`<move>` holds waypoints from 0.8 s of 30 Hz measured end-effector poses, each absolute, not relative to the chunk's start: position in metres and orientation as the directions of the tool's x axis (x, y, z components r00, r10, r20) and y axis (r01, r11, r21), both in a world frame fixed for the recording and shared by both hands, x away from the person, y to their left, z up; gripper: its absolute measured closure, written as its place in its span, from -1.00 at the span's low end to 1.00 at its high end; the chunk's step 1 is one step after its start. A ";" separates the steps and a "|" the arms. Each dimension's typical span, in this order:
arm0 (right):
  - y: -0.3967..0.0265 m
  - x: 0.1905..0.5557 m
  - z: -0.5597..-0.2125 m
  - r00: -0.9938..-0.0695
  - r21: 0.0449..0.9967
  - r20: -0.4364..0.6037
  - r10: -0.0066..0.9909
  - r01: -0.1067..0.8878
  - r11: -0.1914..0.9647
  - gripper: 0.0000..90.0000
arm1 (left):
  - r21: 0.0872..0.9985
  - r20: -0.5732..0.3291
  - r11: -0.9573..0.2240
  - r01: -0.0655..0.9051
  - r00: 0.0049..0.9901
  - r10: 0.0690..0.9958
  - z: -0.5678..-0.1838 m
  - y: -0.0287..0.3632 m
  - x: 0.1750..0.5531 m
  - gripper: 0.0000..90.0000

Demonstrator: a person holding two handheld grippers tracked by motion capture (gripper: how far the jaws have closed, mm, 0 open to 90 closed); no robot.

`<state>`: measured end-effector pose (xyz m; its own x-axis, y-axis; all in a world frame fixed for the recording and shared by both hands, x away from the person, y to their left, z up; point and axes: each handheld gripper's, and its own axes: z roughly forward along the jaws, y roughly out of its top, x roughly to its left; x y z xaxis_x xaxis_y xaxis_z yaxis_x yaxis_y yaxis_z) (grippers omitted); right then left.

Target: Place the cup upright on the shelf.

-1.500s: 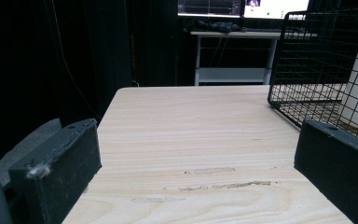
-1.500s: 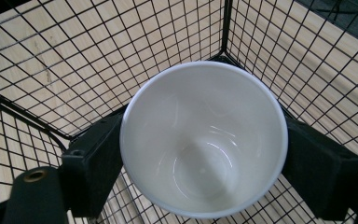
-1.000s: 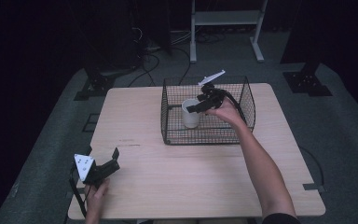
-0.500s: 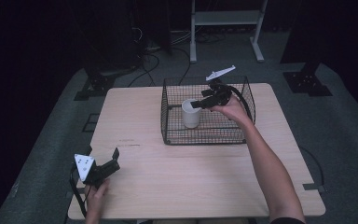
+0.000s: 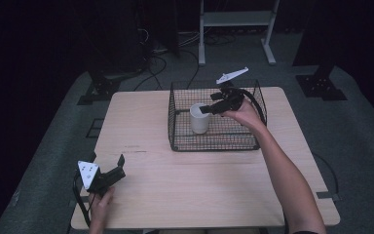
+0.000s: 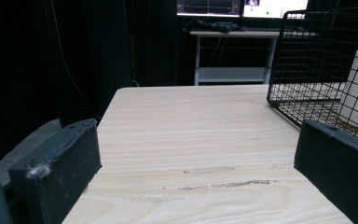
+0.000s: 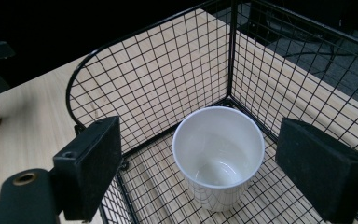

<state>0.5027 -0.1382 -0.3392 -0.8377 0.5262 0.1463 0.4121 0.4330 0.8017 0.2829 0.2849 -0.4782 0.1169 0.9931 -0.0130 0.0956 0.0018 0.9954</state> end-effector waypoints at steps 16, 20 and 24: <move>-0.152 0.485 -0.343 -0.838 0.803 0.174 0.517 0.425 0.419 -0.70 | 0.995 -0.013 0.002 0.097 0.117 0.993 -0.478 0.285 0.283 -1.00; -0.154 0.480 -0.343 -0.843 0.810 0.171 0.510 0.415 0.415 -0.70 | 0.995 -0.012 0.001 0.097 0.117 0.993 -0.478 0.285 0.283 -1.00; -0.157 0.473 -0.344 -0.846 0.808 0.174 0.504 0.415 0.418 -0.70 | 0.995 -0.011 0.000 0.096 0.117 0.993 -0.478 0.285 0.283 -1.00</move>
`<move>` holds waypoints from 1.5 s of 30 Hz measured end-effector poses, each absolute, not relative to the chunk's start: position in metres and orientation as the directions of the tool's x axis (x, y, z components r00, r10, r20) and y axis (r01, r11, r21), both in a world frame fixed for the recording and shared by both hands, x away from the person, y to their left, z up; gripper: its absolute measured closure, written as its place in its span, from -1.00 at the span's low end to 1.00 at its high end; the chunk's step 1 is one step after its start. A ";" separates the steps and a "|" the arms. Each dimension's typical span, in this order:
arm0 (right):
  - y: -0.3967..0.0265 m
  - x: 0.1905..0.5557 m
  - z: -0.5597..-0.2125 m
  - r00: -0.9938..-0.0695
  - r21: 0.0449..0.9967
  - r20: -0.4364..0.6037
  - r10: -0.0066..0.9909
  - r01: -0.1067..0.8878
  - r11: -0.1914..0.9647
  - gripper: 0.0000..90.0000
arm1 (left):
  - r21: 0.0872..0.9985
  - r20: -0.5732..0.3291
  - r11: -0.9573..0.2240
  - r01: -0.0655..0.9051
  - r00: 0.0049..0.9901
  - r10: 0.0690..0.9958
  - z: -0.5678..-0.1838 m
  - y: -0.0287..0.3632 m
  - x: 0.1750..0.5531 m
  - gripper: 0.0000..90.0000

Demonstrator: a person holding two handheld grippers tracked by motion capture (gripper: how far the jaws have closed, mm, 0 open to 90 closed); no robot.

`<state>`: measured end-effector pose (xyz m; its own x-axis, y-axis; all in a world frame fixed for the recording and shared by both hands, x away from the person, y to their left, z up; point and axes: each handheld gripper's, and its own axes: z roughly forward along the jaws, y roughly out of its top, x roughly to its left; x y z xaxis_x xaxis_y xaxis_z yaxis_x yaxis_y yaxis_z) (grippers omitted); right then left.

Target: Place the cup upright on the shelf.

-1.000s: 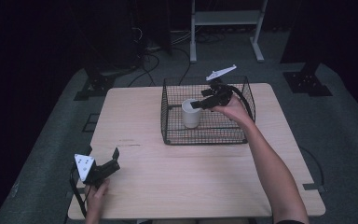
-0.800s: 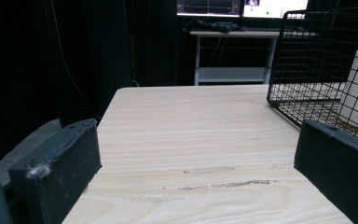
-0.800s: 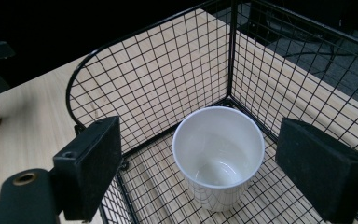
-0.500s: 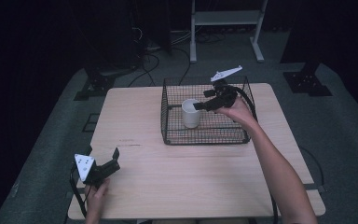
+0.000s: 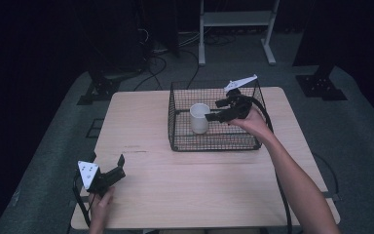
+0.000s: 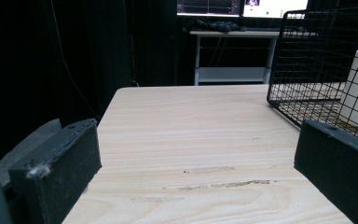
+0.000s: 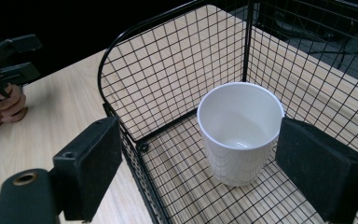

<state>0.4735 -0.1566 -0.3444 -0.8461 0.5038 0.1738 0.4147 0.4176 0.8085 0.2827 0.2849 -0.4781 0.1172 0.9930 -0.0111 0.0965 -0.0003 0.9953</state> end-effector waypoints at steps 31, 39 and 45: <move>-0.173 0.419 -0.352 -0.890 0.811 0.146 0.432 0.358 0.463 -0.71 | 0.995 -0.010 -0.001 0.096 0.117 0.993 -0.478 0.284 0.283 -1.00; -0.184 0.404 -0.358 -0.888 0.817 0.131 0.440 0.348 0.459 -0.71 | 0.995 -0.003 -0.009 0.097 0.118 0.993 -0.478 0.284 0.283 -1.00; -0.191 0.396 -0.368 -0.887 0.816 0.144 0.439 0.358 0.454 -0.71 | 0.995 -0.004 -0.007 0.097 0.117 0.993 -0.478 0.284 0.283 -1.00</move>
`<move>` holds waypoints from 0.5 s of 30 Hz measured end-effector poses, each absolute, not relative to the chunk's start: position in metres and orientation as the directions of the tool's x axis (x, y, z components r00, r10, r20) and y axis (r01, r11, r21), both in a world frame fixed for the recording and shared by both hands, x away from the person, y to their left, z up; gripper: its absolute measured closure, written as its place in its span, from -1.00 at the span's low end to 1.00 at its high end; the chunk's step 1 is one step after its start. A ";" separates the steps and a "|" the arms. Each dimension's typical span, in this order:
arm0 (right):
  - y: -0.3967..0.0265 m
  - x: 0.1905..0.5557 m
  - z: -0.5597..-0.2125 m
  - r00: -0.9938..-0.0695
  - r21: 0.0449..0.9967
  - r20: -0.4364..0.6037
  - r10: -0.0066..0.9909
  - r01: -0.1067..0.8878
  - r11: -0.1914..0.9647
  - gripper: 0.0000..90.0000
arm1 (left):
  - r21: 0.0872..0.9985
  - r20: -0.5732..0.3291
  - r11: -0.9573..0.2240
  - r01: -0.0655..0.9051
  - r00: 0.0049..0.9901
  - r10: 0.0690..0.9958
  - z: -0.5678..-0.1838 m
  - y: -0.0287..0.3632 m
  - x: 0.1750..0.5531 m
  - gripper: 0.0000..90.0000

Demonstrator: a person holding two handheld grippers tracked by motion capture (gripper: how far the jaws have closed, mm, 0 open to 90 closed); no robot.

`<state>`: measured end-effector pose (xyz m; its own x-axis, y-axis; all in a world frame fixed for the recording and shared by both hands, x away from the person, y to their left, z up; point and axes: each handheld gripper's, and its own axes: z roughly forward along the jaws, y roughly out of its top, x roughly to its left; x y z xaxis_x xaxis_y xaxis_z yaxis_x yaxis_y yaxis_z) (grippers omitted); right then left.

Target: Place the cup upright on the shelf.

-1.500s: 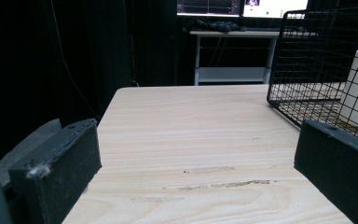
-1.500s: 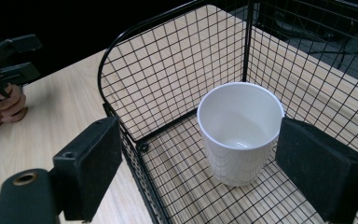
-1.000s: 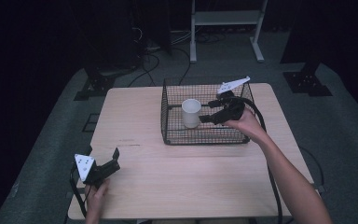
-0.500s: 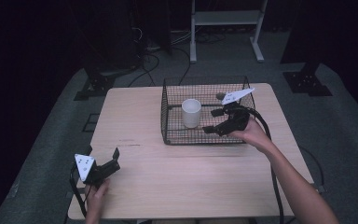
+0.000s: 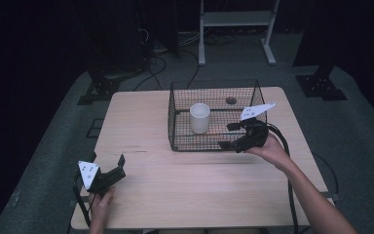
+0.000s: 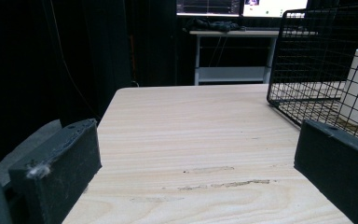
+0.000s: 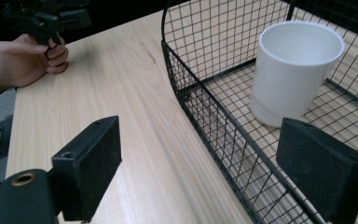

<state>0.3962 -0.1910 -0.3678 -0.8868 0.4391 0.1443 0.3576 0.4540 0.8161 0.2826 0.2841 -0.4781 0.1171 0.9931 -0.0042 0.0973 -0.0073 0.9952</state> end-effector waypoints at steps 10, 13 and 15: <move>-0.203 0.385 -0.380 -0.883 0.811 0.149 0.445 0.367 0.456 -0.71 | 0.995 -0.005 -0.007 0.097 0.117 0.993 -0.478 0.284 0.283 -1.00; -0.208 0.382 -0.383 -0.879 0.813 0.155 0.451 0.373 0.448 -0.71 | 0.995 -0.005 -0.006 0.096 0.117 0.993 -0.478 0.284 0.283 -1.00; -0.210 0.380 -0.384 -0.878 0.814 0.155 0.452 0.373 0.445 -0.71 | 0.995 -0.004 -0.007 0.097 0.117 0.993 -0.478 0.284 0.283 -1.00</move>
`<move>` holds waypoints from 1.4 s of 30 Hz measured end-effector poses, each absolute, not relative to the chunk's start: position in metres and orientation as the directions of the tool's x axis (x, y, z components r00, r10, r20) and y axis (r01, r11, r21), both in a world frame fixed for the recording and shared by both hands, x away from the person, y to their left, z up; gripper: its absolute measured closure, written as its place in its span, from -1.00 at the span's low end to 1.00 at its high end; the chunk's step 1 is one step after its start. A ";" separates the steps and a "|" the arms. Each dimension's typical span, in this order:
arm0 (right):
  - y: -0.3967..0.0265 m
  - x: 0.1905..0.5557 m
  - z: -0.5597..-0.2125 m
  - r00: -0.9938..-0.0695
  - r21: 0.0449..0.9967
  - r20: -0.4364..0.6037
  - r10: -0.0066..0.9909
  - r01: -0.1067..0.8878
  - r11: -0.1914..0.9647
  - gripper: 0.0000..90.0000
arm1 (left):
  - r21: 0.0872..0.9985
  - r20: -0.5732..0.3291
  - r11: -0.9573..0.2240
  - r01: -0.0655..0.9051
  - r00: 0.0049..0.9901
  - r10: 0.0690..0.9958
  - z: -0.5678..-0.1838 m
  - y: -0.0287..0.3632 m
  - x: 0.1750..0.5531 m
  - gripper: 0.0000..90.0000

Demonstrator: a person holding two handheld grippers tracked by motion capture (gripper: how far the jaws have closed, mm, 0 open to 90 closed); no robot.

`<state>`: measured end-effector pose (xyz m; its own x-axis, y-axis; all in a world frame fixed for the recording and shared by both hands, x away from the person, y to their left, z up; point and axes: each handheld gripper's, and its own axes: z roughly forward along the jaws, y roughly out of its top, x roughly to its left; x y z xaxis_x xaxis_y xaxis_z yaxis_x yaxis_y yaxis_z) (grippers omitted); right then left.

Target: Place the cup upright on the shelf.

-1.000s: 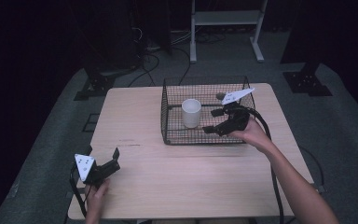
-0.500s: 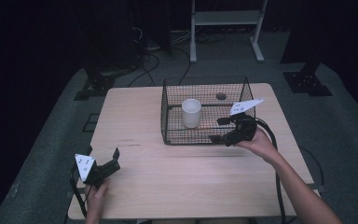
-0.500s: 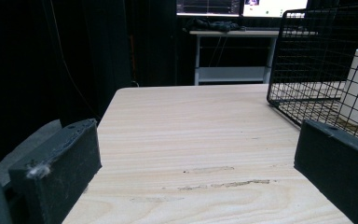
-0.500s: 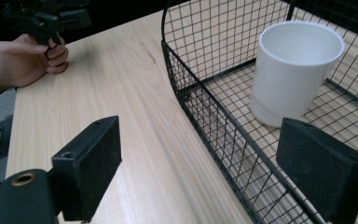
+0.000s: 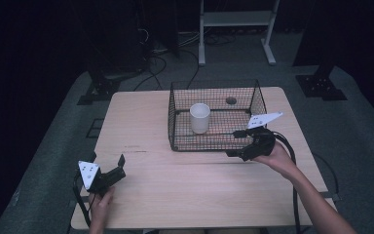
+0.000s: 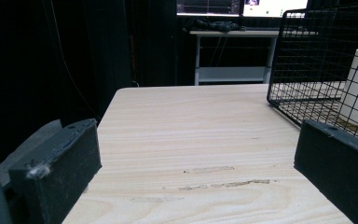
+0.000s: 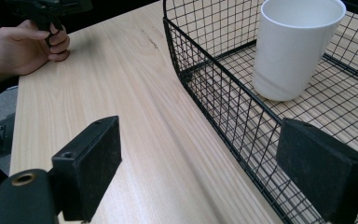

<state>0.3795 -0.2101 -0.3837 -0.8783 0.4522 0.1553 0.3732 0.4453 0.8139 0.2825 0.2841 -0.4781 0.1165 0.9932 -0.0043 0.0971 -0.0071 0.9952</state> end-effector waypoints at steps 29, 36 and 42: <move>-0.233 0.349 -0.406 -0.859 0.802 0.174 0.481 0.407 0.437 -0.71 | 0.995 -0.006 -0.005 0.098 0.113 0.994 -0.478 0.284 0.283 -1.00; -0.237 0.342 -0.411 -0.859 0.804 0.154 0.488 0.395 0.443 -0.71 | 0.995 -0.003 -0.008 0.099 0.112 0.994 -0.478 0.284 0.282 -1.00; -0.240 0.336 -0.416 -0.852 0.805 0.151 0.500 0.400 0.438 -0.71 | 0.995 0.001 -0.012 0.099 0.112 0.994 -0.478 0.284 0.282 -1.00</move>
<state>0.3364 -0.2405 -0.4157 -0.8524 0.5005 0.1514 0.4002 0.4380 0.8050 0.2824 0.2837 -0.4780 0.1124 0.9937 0.0009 0.0987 -0.0121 0.9950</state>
